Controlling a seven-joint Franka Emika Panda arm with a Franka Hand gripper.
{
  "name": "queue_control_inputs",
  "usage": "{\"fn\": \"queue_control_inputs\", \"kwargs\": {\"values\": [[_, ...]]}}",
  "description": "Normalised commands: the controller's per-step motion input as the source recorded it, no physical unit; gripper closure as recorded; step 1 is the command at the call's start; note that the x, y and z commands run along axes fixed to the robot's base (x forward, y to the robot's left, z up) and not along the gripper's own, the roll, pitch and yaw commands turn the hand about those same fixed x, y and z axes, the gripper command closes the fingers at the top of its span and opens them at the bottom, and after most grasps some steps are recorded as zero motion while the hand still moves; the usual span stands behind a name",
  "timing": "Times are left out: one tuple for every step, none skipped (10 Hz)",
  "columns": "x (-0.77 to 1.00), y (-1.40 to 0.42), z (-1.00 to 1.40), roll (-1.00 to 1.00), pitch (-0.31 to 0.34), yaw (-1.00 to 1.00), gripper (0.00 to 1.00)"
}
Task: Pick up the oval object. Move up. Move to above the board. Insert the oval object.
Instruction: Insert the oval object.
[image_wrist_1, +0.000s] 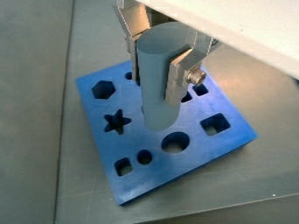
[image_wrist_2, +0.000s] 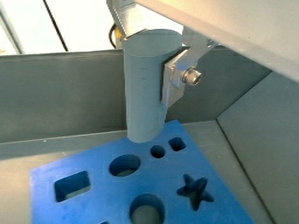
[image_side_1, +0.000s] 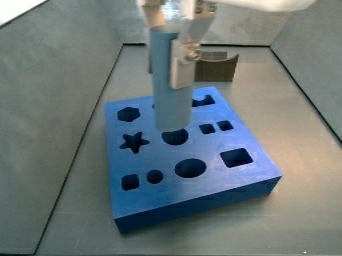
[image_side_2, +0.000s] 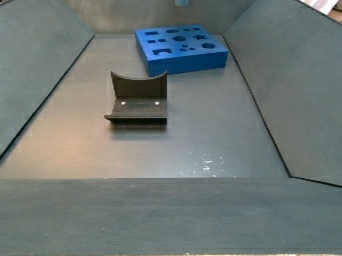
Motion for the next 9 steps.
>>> {"fn": "queue_control_inputs", "kwargs": {"values": [[0.34, -0.13, -0.19, 0.00, 0.000, -0.67, 1.00], [0.18, -0.18, -0.29, 0.00, 0.000, -0.79, 1.00], [0.23, -0.25, -0.35, 0.08, -0.004, -0.70, 1.00], [0.28, -0.30, -0.09, 0.14, 0.000, -0.41, 1.00], [0.00, -0.15, -0.02, 0.14, 0.000, -0.05, 1.00], [0.05, -0.10, -0.10, 0.26, 0.000, 0.00, 1.00], [0.28, 0.00, -0.18, 0.39, 0.004, 0.00, 1.00], [0.19, 0.00, -0.19, 0.49, 0.000, 0.00, 1.00], [0.20, 0.01, -0.15, 0.50, 0.001, 0.00, 1.00]]}}
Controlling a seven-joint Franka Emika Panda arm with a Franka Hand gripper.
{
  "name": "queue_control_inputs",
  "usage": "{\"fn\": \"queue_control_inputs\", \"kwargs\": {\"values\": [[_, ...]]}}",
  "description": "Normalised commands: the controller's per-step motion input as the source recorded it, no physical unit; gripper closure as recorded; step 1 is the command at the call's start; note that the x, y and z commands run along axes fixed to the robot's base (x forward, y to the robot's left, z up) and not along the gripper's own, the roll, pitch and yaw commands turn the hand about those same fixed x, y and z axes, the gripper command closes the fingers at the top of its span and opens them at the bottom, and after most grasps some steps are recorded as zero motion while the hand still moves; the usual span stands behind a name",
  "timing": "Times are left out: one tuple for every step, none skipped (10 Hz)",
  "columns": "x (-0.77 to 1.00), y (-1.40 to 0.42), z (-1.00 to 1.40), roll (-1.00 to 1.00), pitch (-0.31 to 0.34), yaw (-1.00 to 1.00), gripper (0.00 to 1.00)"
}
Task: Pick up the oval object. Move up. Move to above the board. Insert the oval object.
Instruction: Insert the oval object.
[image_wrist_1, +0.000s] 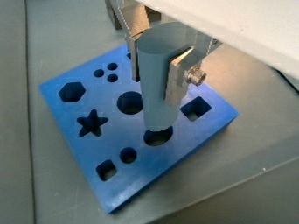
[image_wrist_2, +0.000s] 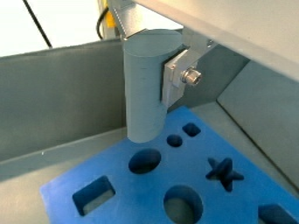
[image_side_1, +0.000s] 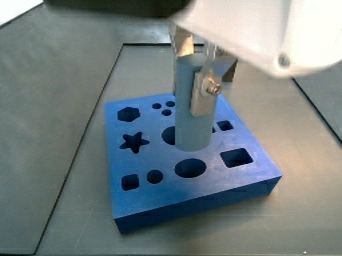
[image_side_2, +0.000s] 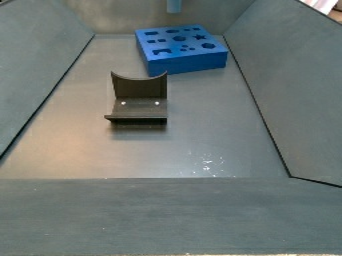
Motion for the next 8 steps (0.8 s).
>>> {"fn": "queue_control_inputs", "kwargs": {"values": [[0.28, 0.00, -0.11, 0.41, 0.009, 0.00, 1.00], [0.28, -0.12, -0.06, 0.23, 0.004, 0.00, 1.00], [0.21, -0.11, -0.01, 0.12, 0.000, -0.03, 1.00], [0.04, -0.10, -0.25, 0.12, -0.003, -0.01, 1.00], [0.00, -0.07, -0.83, 0.20, -0.130, -0.05, 1.00], [0.00, 0.00, -0.89, 0.11, -0.141, -0.09, 1.00], [0.00, 0.00, -0.76, 0.09, -0.111, -0.07, 1.00], [0.00, 0.00, -0.73, 0.11, -0.110, -0.06, 1.00]]}}
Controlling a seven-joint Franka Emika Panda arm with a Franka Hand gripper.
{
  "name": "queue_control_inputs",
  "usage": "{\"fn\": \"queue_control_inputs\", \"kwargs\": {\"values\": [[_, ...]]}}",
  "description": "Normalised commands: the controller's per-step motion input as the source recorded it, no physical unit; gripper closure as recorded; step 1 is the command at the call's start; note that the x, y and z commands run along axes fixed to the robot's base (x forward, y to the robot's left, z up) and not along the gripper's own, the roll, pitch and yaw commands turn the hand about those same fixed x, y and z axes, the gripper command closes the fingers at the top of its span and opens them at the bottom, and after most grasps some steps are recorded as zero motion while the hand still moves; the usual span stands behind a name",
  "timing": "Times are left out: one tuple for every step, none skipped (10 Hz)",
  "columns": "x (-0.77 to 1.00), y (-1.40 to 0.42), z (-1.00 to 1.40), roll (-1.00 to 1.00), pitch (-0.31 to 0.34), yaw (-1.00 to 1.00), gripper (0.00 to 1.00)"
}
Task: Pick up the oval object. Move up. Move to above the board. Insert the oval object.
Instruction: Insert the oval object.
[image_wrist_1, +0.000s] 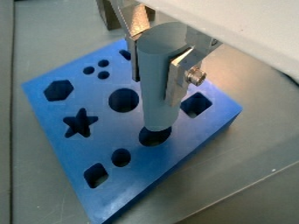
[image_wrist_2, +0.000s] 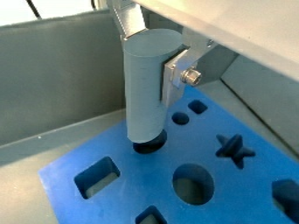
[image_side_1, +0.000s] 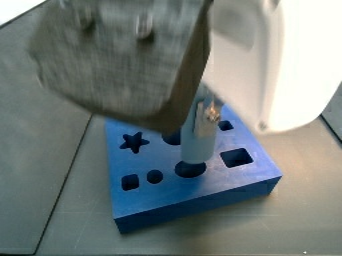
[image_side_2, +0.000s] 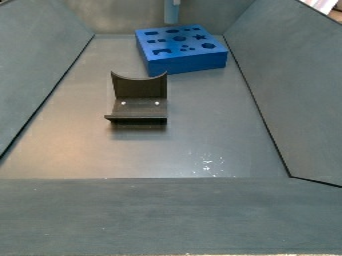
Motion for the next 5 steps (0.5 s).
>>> {"fn": "queue_control_inputs", "kwargs": {"values": [[0.00, 0.00, -0.69, 0.12, -0.106, -0.04, 1.00], [0.06, 0.00, 0.00, 0.00, 0.000, 0.00, 1.00], [0.00, 0.00, -0.03, 0.00, 0.000, 0.00, 1.00], [-0.25, -0.02, -0.38, 0.19, -0.041, 0.00, 1.00], [-0.15, -0.03, -0.23, 0.09, -0.023, 0.00, 1.00]]}}
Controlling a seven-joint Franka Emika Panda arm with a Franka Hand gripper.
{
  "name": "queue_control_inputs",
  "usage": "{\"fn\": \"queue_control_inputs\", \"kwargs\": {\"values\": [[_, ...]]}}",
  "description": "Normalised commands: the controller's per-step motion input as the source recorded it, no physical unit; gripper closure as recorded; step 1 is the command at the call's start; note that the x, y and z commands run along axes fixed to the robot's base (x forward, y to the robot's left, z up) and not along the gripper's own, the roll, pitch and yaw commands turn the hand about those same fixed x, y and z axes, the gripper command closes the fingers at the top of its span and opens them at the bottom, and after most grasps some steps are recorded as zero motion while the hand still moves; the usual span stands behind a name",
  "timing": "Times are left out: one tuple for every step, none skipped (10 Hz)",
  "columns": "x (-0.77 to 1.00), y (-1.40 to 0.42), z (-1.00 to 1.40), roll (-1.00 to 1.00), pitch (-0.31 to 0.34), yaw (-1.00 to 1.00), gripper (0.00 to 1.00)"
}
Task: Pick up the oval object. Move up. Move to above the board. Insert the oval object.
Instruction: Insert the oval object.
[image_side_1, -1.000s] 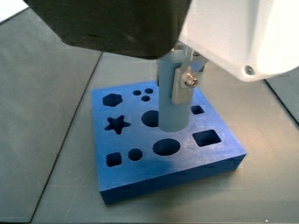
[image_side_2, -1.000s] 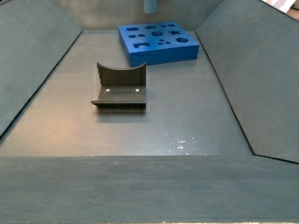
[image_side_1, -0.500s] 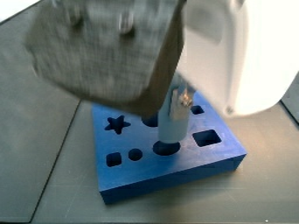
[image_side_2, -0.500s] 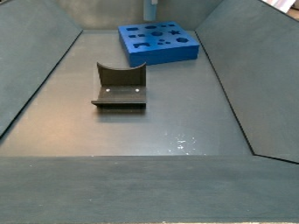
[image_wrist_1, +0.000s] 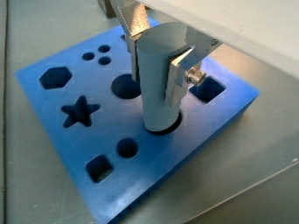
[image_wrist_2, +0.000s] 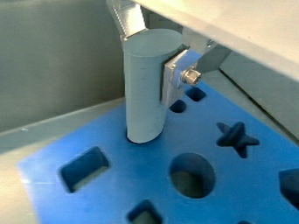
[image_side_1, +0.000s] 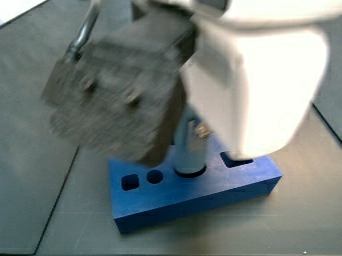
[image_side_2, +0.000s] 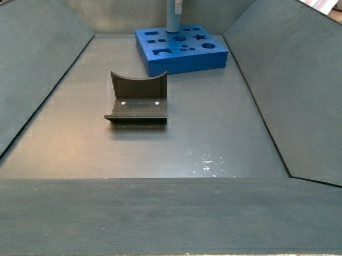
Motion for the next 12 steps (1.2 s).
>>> {"fn": "queue_control_inputs", "kwargs": {"values": [[-0.04, 0.00, -0.06, 0.00, -0.004, 0.00, 1.00], [0.00, 0.00, -0.01, 0.00, -0.004, 0.00, 1.00], [0.00, -0.06, -0.03, 0.00, -0.013, 0.00, 1.00], [0.08, -0.43, -0.15, 0.08, -0.024, -0.17, 1.00], [0.31, -0.23, -0.08, -0.02, 0.000, -0.30, 1.00], [0.07, 0.00, 0.00, -0.01, 0.000, -0.11, 1.00], [0.10, 0.28, -0.13, 0.00, 0.010, 0.00, 1.00], [0.11, 0.37, -0.16, 0.01, 0.017, 0.00, 1.00], [0.00, 0.00, -0.03, 0.01, 0.000, 0.00, 1.00], [-0.15, 0.00, -0.20, 0.07, -0.019, 0.00, 1.00], [-0.06, 0.00, -0.13, 0.00, -0.007, 0.00, 1.00], [0.00, 0.00, -0.03, -0.01, -0.026, 0.00, 1.00]]}}
